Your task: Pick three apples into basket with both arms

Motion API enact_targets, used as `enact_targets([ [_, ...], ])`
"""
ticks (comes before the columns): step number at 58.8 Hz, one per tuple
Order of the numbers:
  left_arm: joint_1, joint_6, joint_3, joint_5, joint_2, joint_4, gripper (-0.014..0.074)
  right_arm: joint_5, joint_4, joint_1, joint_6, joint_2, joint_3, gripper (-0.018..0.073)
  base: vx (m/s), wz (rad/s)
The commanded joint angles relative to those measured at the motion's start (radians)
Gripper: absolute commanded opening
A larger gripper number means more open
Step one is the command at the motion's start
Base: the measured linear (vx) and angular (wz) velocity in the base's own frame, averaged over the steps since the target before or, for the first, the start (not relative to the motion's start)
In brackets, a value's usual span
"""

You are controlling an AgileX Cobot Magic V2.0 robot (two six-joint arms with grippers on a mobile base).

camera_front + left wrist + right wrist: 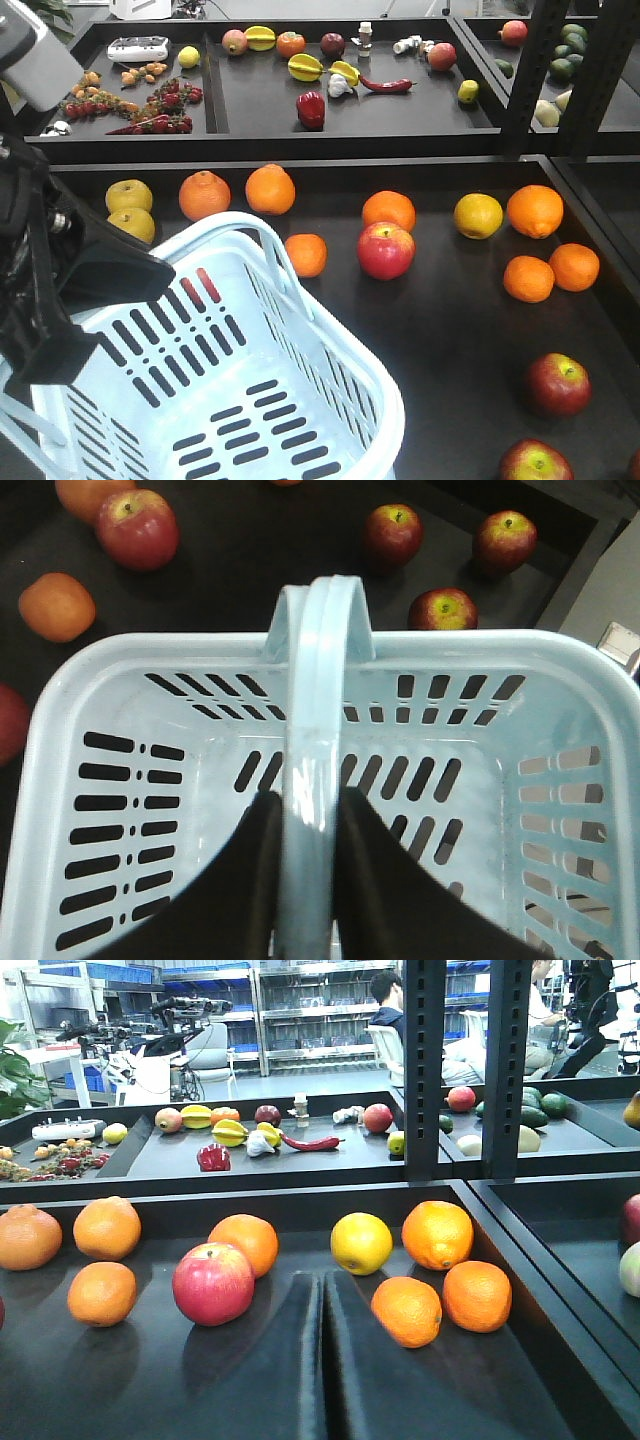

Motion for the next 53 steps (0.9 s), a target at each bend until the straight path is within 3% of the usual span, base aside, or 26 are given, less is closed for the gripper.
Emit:
enact_targets([
  [1, -0.005, -0.01, -0.027, -0.063, -0.021, -0.032, -0.0006, -0.075, -0.005, -0.005, -0.007, -0.011, 0.011, -0.0008, 0.0, 0.0],
  [53, -0.005, -0.01, -0.027, -0.063, -0.021, -0.032, -0.0006, -0.075, -0.005, -0.005, -0.007, -0.011, 0.011, -0.0008, 0.0, 0.0],
])
